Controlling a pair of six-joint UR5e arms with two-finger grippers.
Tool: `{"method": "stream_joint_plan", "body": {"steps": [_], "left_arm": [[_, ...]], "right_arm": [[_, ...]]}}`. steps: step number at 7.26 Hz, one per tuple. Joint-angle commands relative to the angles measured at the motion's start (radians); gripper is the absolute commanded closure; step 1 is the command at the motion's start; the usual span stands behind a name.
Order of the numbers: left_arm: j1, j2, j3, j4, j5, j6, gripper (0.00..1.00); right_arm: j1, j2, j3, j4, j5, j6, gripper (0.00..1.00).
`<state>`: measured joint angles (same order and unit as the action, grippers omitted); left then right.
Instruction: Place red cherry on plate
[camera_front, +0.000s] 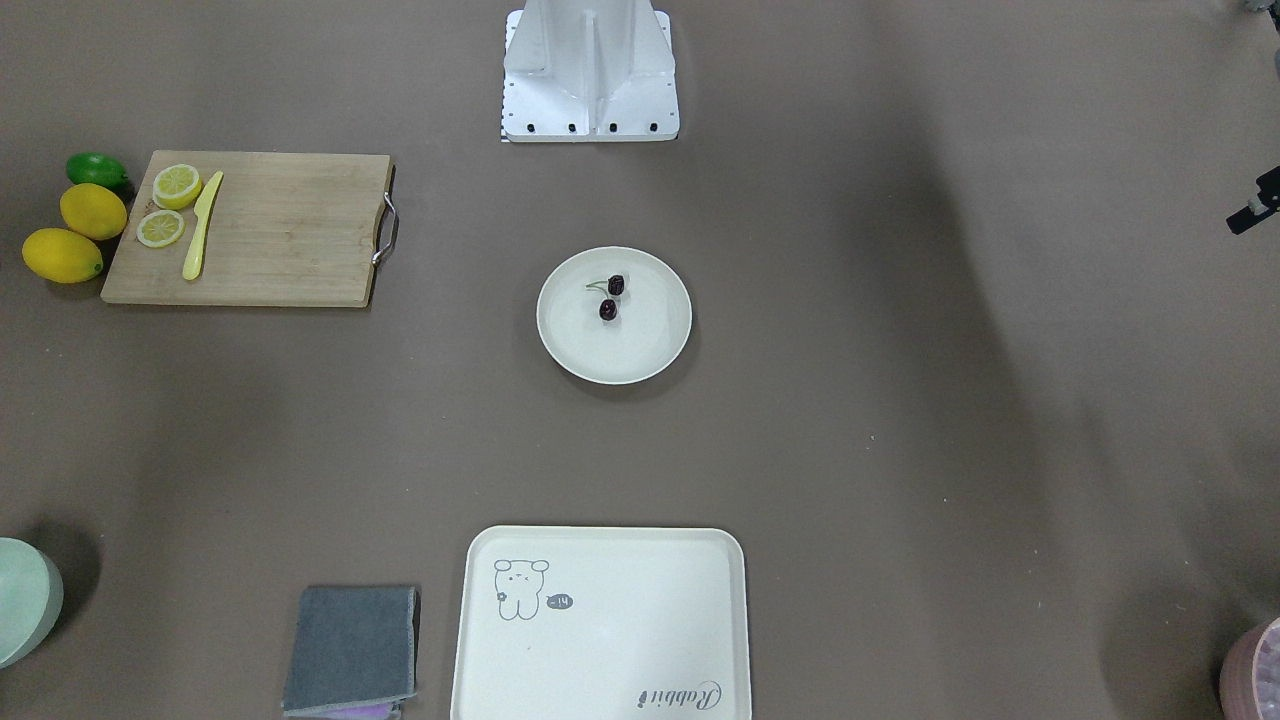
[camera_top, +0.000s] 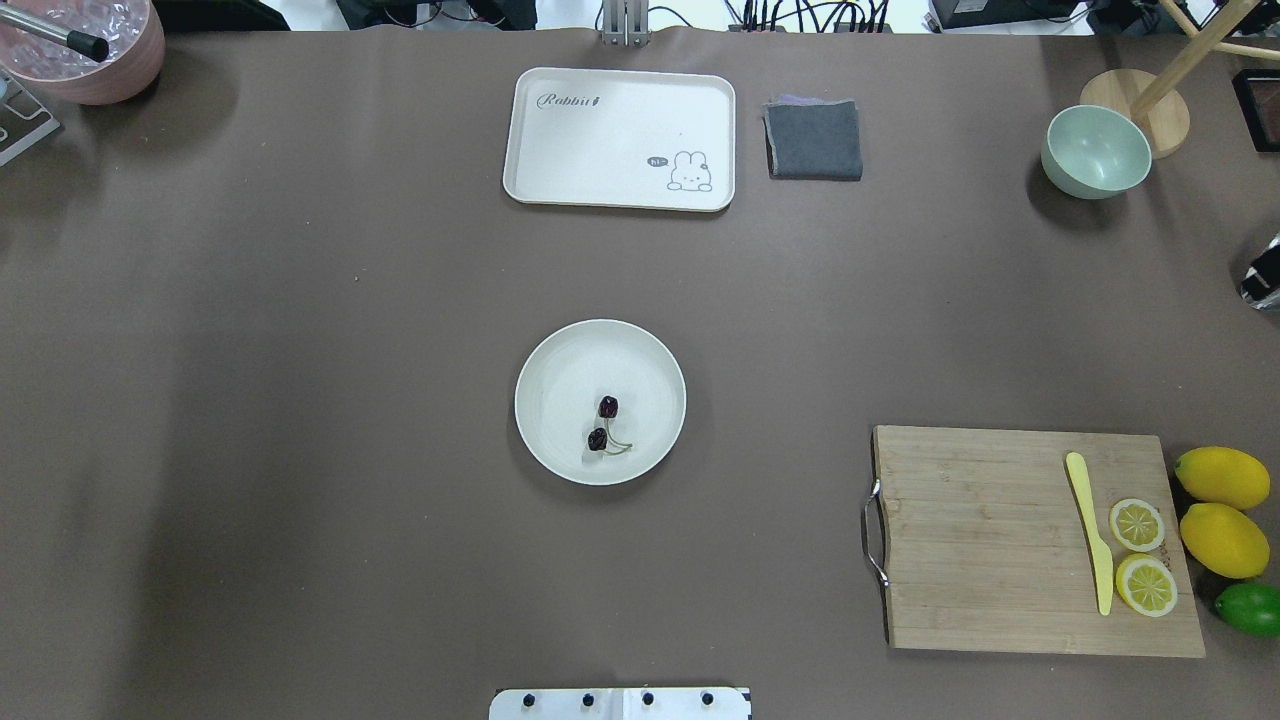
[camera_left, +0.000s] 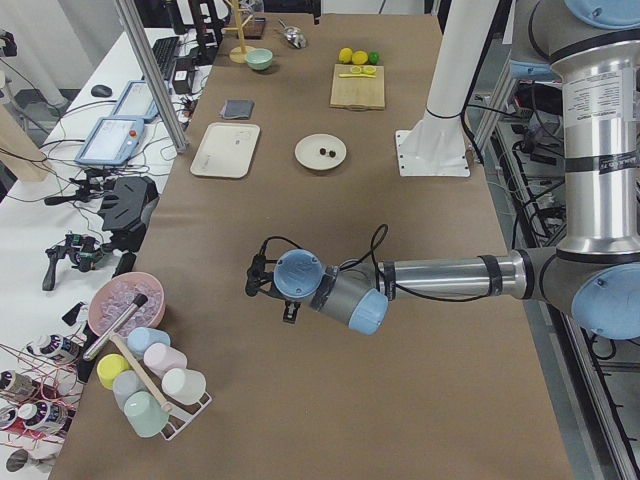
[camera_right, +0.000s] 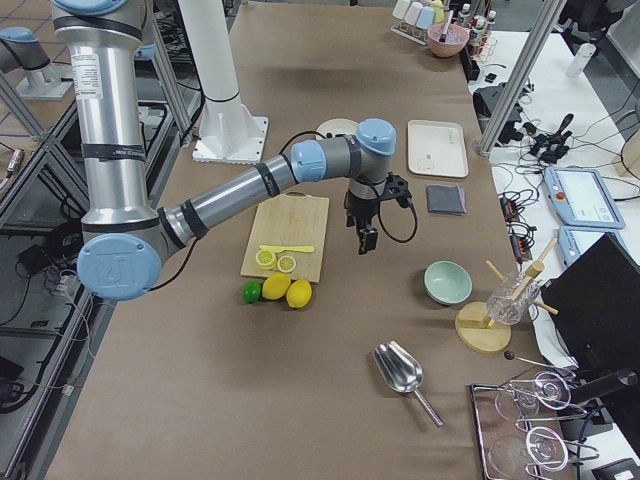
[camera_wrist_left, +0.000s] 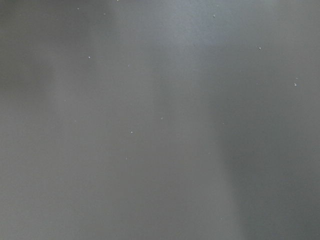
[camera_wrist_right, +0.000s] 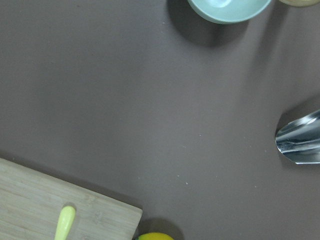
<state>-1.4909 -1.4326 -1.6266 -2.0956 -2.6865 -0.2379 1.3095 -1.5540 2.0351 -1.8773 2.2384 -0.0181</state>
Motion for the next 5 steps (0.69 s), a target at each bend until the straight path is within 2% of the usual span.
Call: {"method": "stream_joint_plan", "body": {"steps": [1,3,4,5], "left_arm": [[0.05,-0.002,-0.065,0.0,0.06,-0.081,0.01],[0.061,0.029,-0.102,0.002,0.063,-0.107,0.01],[0.054,0.065,-0.095,0.0,0.068,-0.095,0.01],[0.026,0.098,-0.088,0.0,0.071,-0.074,0.01]], "right_arm": [[0.063,-0.078,0.057,-0.011,0.035,-0.007,0.0],[0.111,-0.144,0.043,0.001,0.069,-0.034,0.0],[0.158,-0.146,0.015,-0.003,0.081,-0.124,0.0],[0.201,-0.141,-0.037,0.0,0.137,-0.254,0.0]]}}
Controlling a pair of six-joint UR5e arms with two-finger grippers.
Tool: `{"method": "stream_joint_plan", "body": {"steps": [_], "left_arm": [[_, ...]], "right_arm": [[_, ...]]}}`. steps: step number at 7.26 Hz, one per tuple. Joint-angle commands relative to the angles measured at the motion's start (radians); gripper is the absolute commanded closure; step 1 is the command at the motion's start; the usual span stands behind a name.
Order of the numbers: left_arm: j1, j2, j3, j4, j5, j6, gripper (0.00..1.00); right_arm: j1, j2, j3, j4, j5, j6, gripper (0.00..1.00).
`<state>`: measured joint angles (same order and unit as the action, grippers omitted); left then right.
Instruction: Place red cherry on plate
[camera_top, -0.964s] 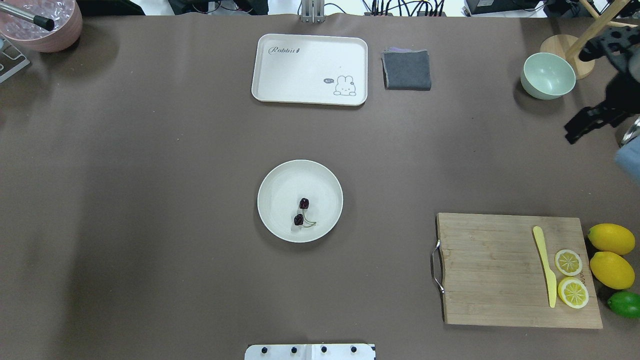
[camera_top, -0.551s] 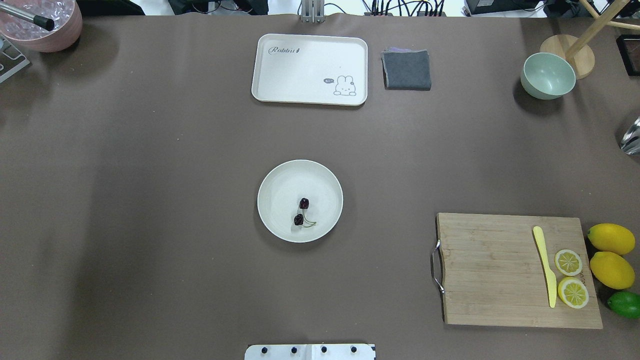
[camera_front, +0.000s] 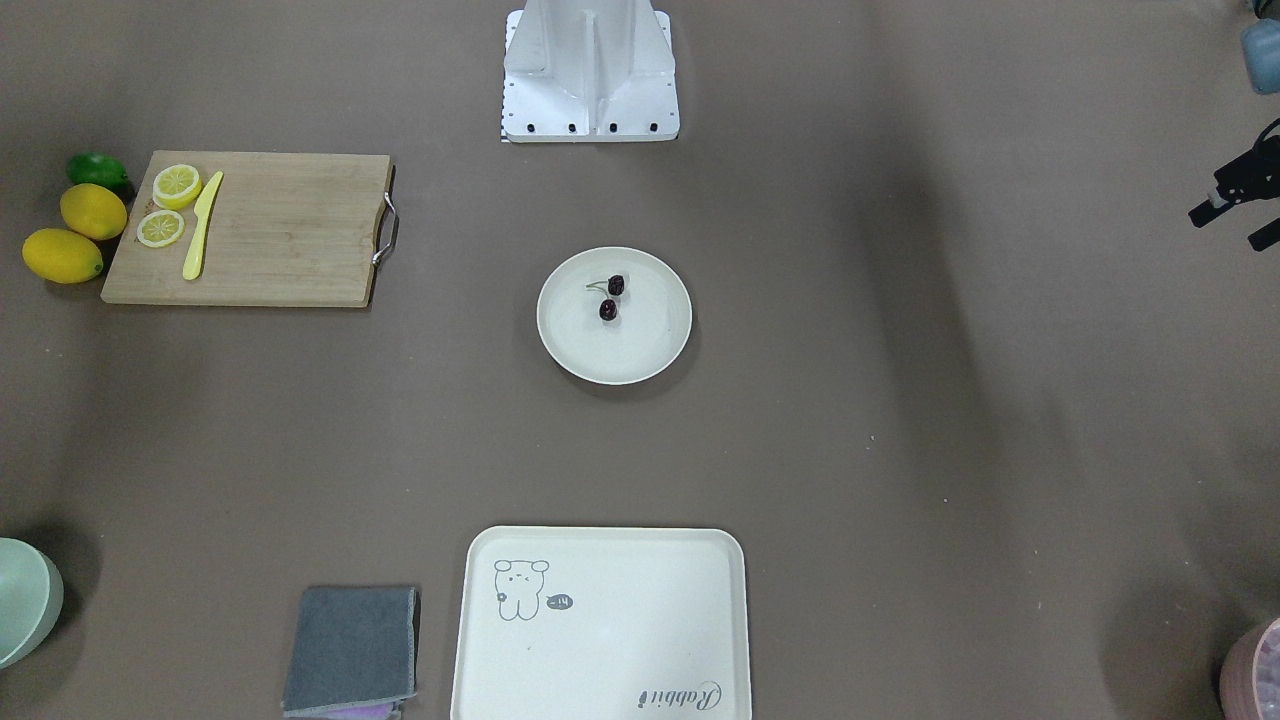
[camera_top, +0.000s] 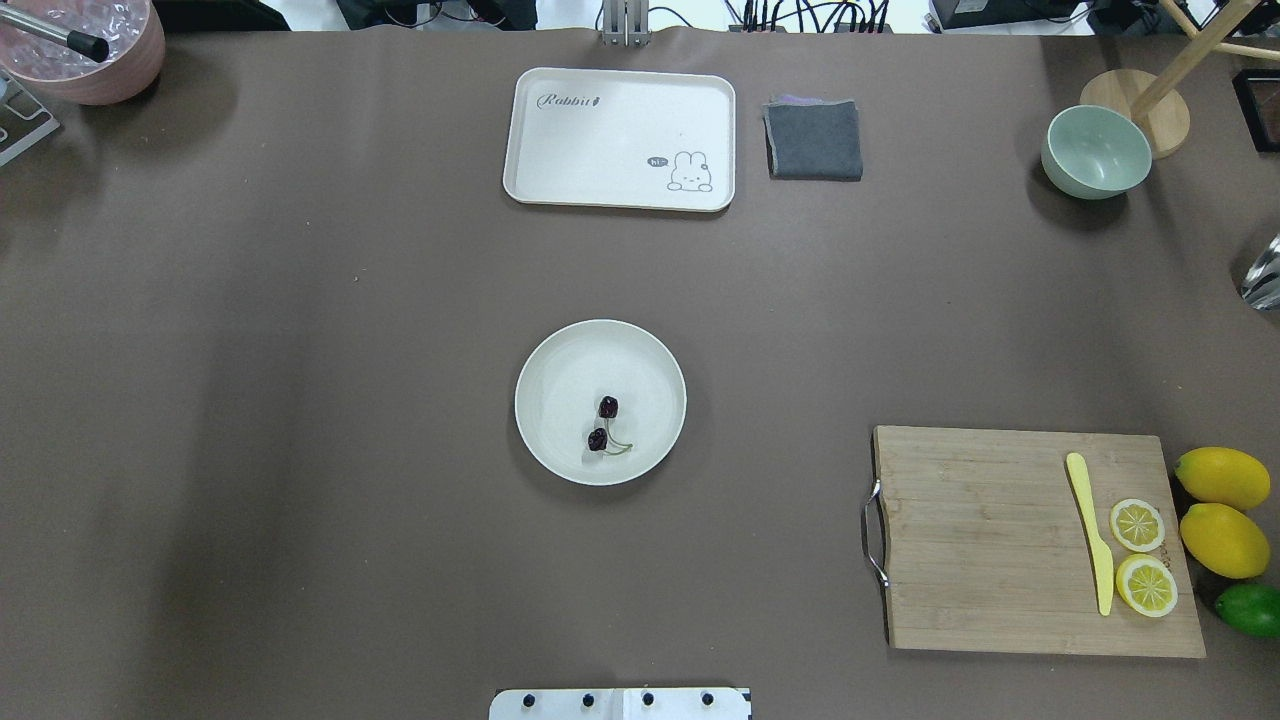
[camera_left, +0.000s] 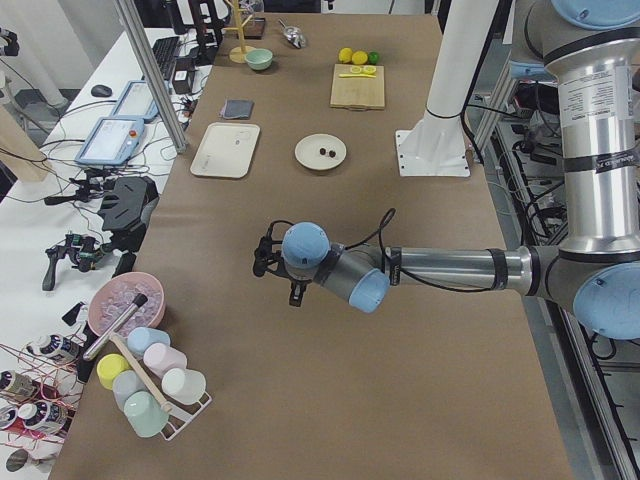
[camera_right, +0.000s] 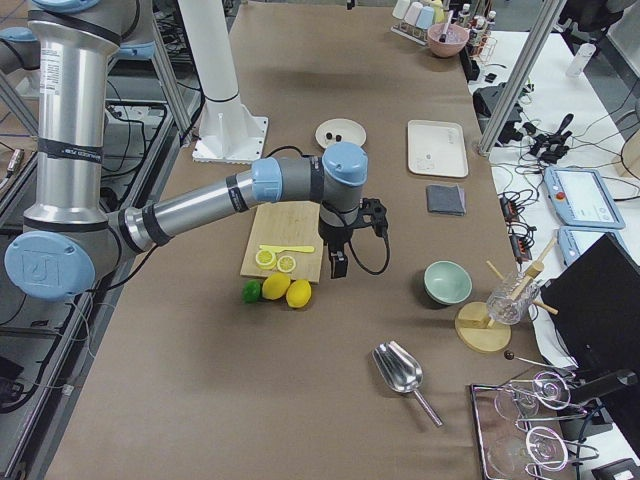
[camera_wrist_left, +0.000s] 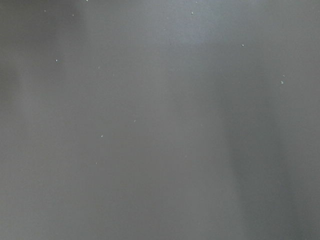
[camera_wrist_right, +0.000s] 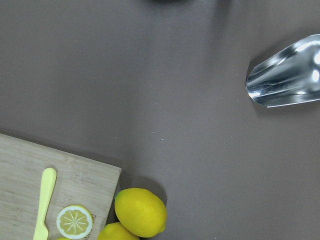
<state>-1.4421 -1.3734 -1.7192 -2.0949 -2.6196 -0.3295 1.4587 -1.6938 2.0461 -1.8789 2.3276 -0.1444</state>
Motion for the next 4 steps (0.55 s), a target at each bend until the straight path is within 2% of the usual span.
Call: {"method": "stream_joint_plan", "body": {"steps": [1,3,4], "left_arm": [[-0.053,0.068,0.007,0.001,0.004,0.038,0.01],[-0.119,0.117,0.059,0.001,0.038,0.2,0.01],[-0.129,0.138,0.059,0.001,0.038,0.204,0.01]], "right_arm": [[0.089,0.005,-0.075,-0.002,0.058,-0.209,0.0],[0.091,0.019,-0.133,0.003,0.053,-0.239,0.0],[0.094,0.007,-0.147,0.003,0.056,-0.282,0.0]]}}
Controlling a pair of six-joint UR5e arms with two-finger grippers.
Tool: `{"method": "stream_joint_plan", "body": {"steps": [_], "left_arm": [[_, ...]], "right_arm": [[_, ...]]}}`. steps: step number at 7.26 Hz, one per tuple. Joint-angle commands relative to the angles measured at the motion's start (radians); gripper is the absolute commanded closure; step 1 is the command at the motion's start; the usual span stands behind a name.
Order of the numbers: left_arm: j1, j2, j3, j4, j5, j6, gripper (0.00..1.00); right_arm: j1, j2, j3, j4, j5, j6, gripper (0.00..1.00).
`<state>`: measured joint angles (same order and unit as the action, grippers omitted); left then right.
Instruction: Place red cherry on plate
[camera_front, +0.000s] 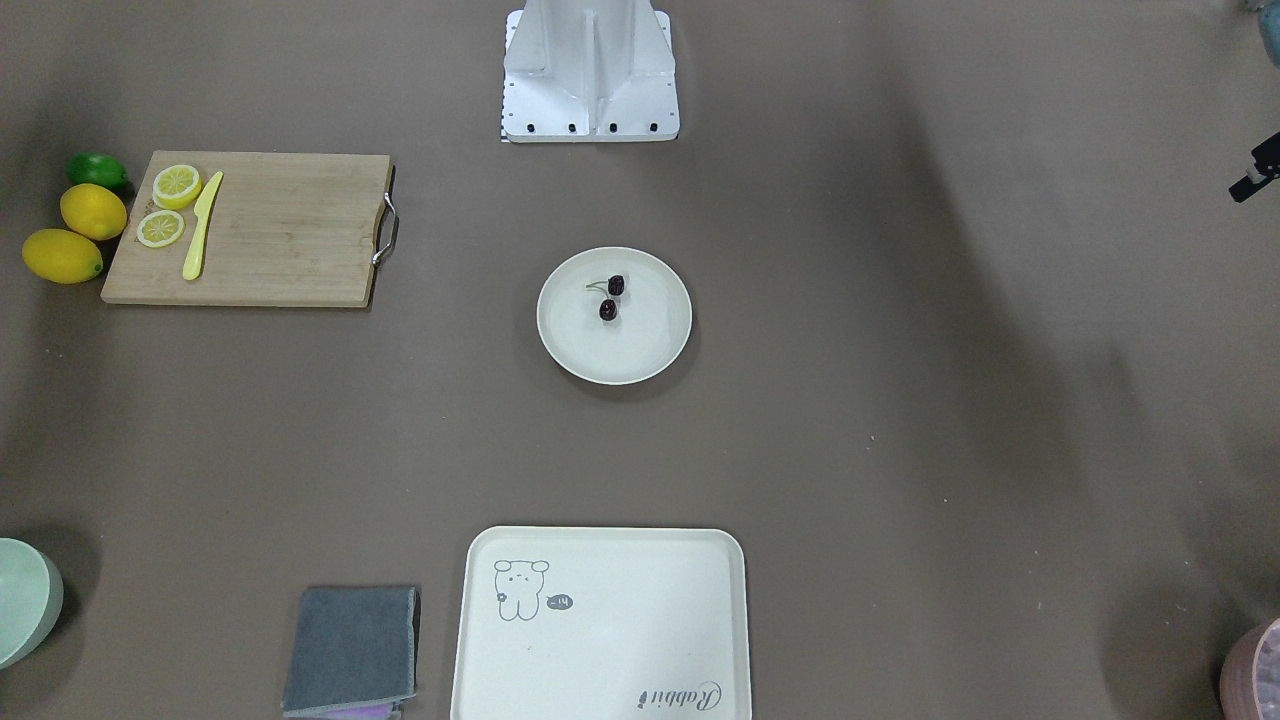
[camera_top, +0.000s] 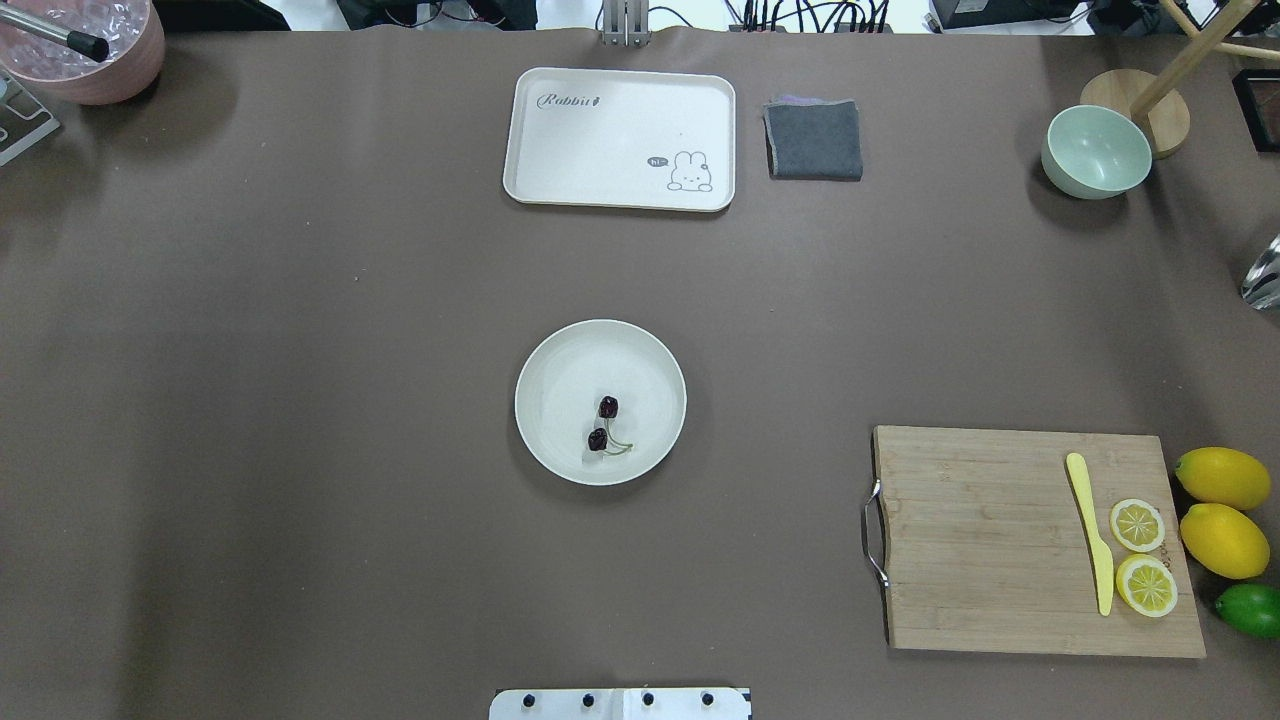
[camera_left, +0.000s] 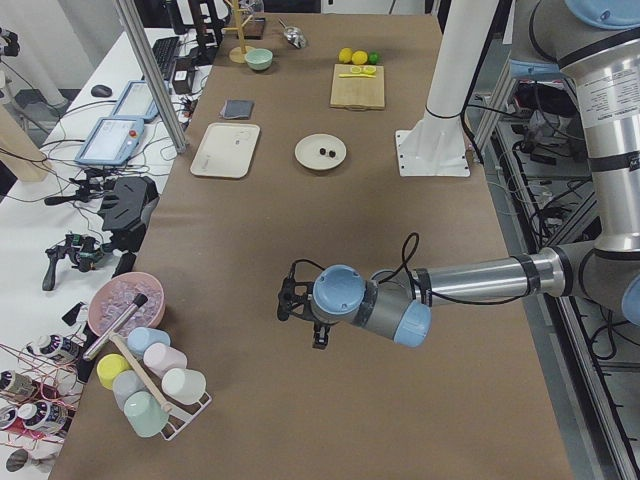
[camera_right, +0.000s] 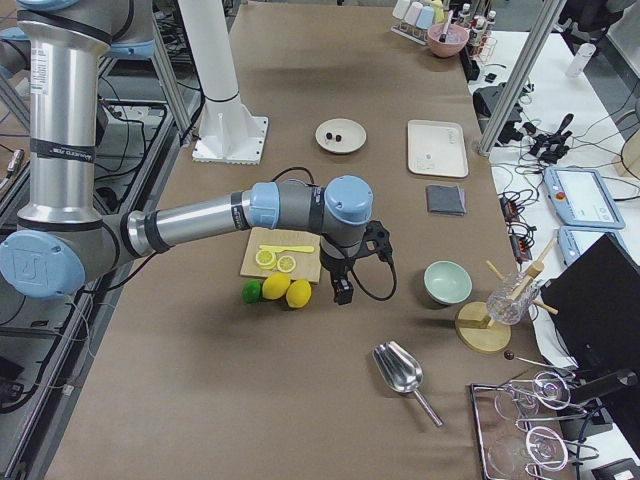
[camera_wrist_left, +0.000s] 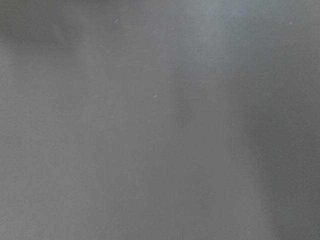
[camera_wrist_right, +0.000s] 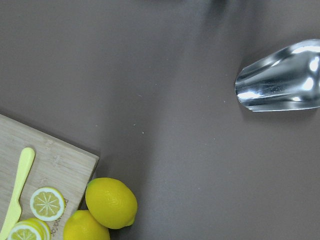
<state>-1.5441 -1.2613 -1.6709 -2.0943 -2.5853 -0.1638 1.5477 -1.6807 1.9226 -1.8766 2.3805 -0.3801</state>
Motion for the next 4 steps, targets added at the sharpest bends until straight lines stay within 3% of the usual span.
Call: {"method": "stream_joint_plan", "body": {"steps": [1,2,4], "left_arm": [[-0.016,0.023,0.004,0.0,-0.002,0.044,0.01],[0.007,0.013,0.008,0.003,-0.002,0.043,0.01],[0.041,-0.055,0.025,0.087,0.001,0.061,0.01]], "right_arm": [[0.044,-0.008,-0.062,0.001,0.008,-0.074,0.0],[0.09,-0.008,-0.095,-0.003,0.012,-0.171,0.0],[0.1,0.009,-0.129,0.001,0.008,-0.2,0.0]]}}
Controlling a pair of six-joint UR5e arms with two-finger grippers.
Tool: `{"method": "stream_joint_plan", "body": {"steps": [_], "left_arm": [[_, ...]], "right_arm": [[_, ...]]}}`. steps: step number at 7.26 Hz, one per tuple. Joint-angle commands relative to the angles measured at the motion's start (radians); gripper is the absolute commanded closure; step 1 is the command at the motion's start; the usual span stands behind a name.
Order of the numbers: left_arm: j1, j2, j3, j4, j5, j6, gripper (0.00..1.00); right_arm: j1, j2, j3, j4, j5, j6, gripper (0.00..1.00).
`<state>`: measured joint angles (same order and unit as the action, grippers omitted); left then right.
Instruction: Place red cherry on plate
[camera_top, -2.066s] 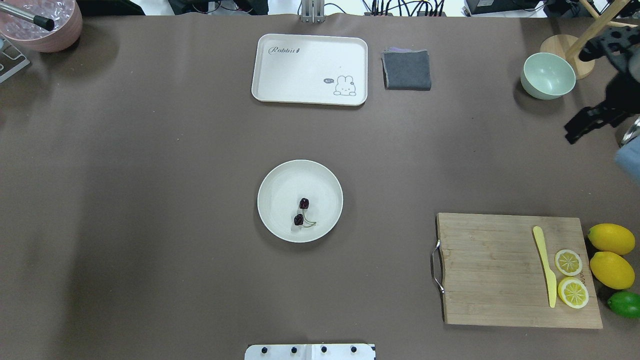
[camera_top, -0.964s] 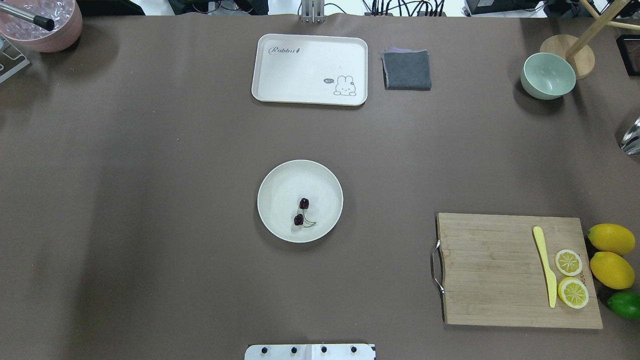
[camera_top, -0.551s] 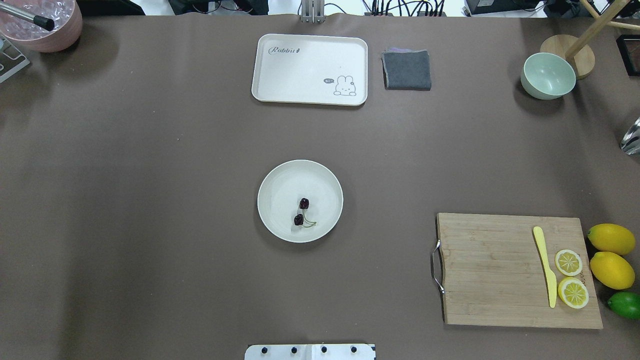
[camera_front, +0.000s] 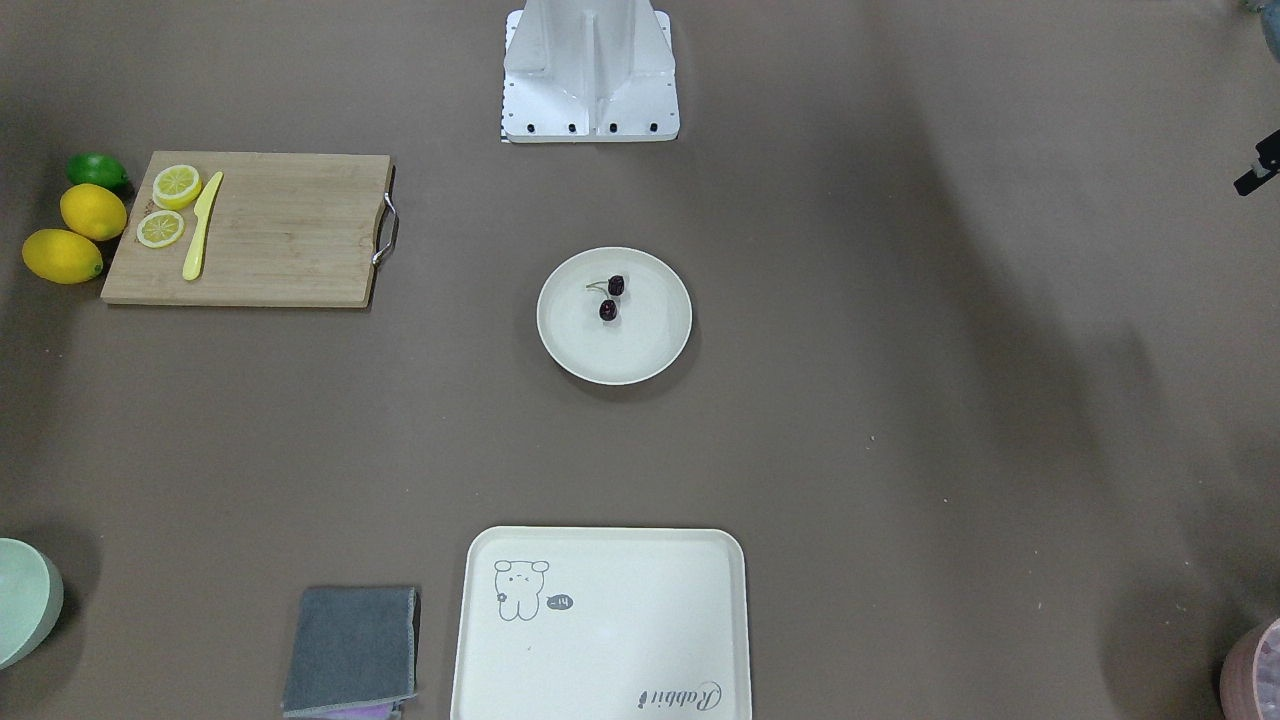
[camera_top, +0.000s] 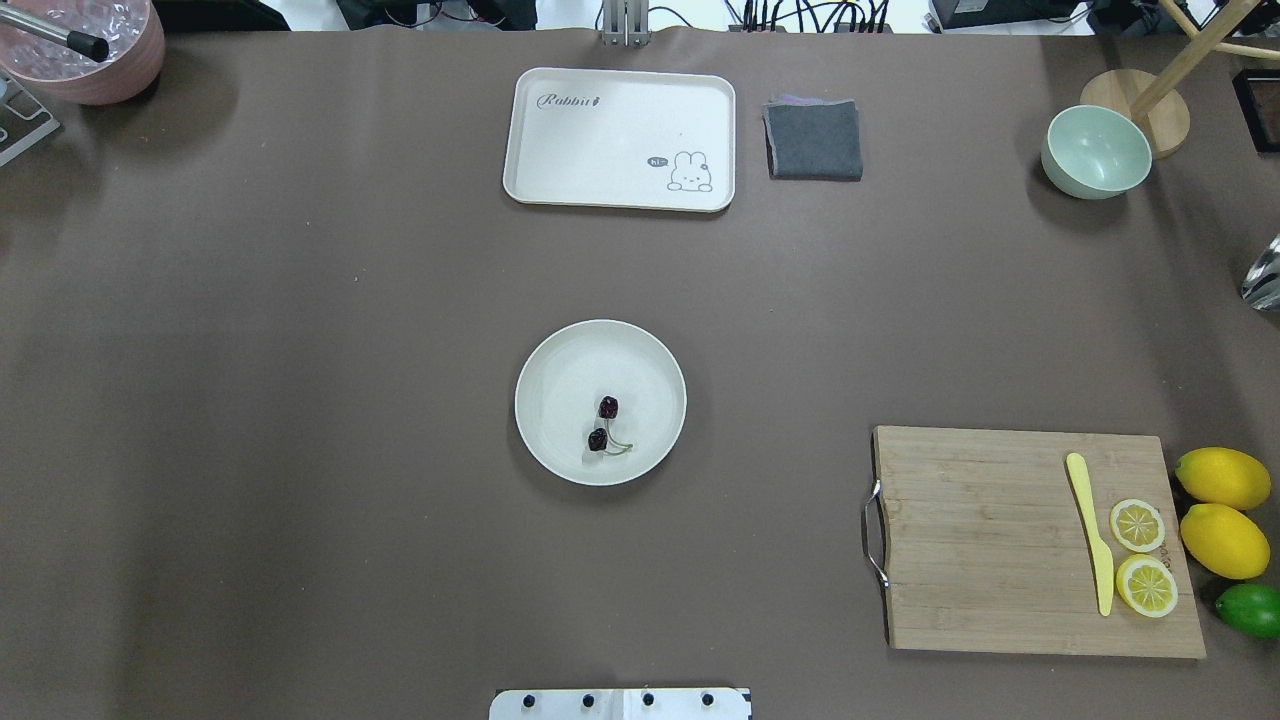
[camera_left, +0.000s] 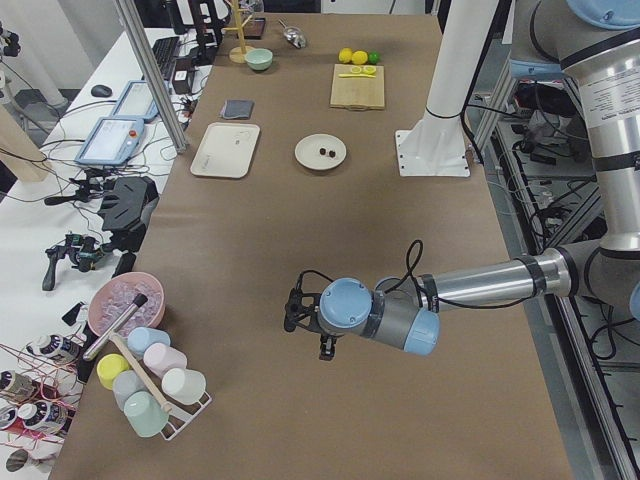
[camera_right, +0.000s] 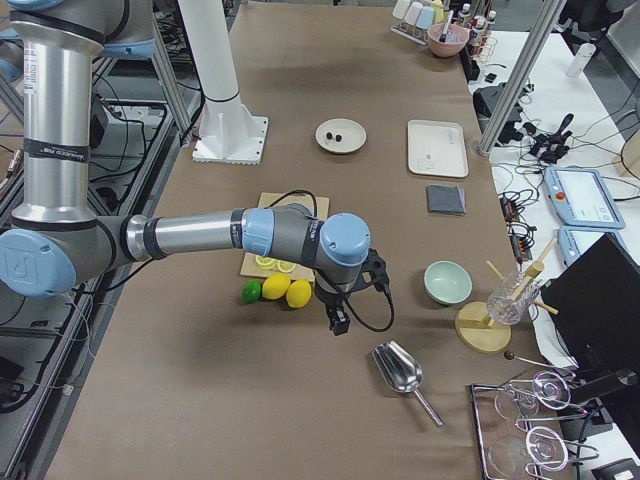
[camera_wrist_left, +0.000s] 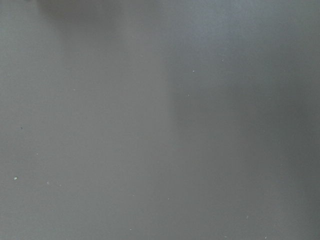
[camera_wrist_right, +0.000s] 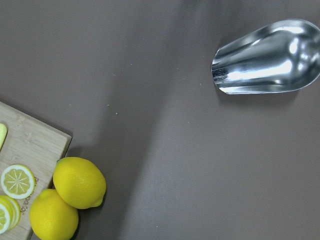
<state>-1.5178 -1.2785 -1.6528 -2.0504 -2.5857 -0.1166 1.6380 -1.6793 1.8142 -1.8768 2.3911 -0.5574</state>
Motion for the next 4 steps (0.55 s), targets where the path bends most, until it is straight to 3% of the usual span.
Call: {"method": "stream_joint_plan", "body": {"steps": [1,2,4], "left_arm": [[0.011,-0.041,0.013,0.045,-0.001,0.049,0.01],[0.011,-0.062,0.018,0.047,-0.001,0.051,0.01],[0.008,-0.169,0.124,0.045,0.01,0.051,0.01]], "right_arm": [[0.014,0.009,-0.022,0.002,-0.001,-0.027,0.0],[0.02,0.01,-0.021,0.004,-0.003,-0.032,0.0],[0.02,0.009,-0.026,0.041,-0.012,-0.022,0.0]]}}
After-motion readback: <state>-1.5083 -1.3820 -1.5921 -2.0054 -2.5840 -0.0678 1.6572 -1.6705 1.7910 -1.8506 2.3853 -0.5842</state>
